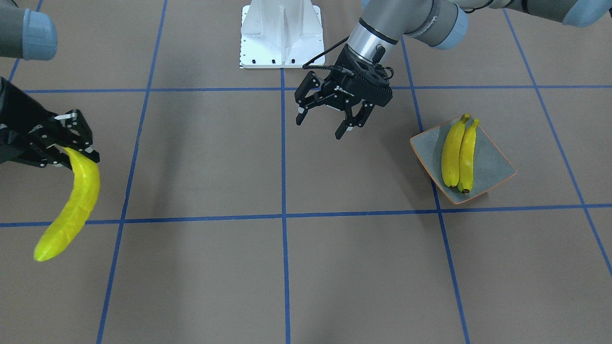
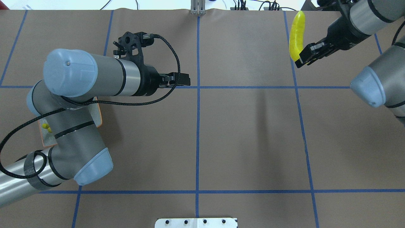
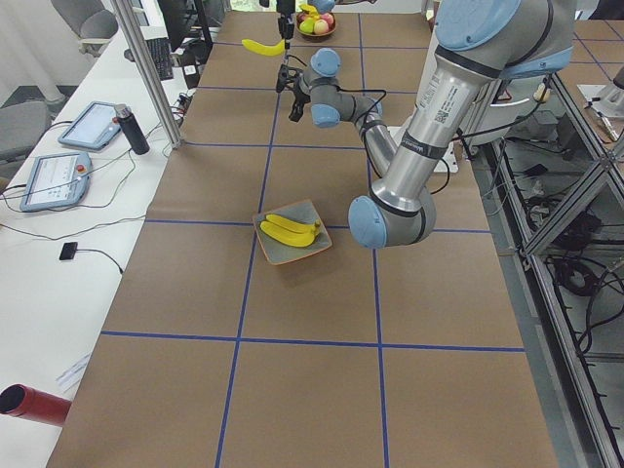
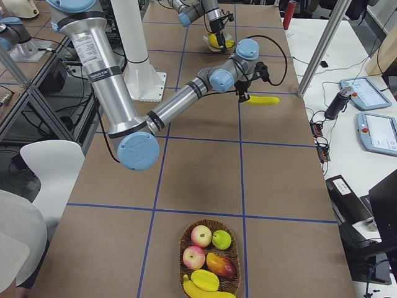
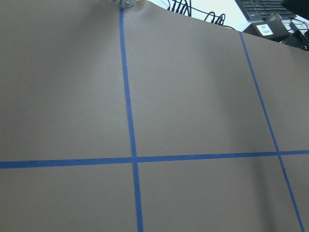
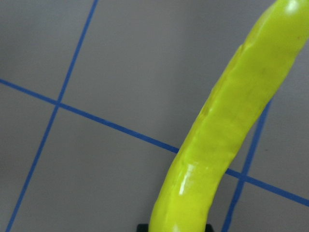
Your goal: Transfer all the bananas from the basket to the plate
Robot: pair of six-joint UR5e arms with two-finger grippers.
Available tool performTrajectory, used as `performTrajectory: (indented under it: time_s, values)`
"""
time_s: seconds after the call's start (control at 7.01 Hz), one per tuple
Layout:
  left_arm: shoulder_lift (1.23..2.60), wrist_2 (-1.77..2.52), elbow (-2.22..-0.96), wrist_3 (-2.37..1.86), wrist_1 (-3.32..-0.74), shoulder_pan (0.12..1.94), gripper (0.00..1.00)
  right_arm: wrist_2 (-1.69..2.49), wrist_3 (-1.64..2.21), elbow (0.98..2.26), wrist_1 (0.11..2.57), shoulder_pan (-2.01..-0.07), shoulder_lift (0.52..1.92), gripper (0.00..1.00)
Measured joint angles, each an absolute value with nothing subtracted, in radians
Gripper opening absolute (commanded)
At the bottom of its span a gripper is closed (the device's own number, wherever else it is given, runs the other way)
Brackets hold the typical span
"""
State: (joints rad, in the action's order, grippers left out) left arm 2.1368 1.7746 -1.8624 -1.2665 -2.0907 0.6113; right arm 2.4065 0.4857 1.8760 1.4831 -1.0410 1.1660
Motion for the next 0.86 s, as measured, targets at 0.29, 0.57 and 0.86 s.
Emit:
performTrajectory:
  time_s: [0.29, 0.57, 0.86]
  values:
    - [2.149, 1.792, -1.861, -1.269, -2.114, 0.611, 1.00, 2.404, 0.487, 1.890, 1.477, -0.955, 1.106, 0.00]
    - [2.152, 1.809, -1.861, -1.271, -2.156, 0.611, 1.00, 2.401, 0.489, 1.896, 1.428, -0.887, 1.077, 0.00]
    - [2.155, 1.816, -1.861, -1.277, -2.190, 0.609, 1.00, 2.393, 0.513, 1.895, 1.370, -0.840, 1.070, 0.00]
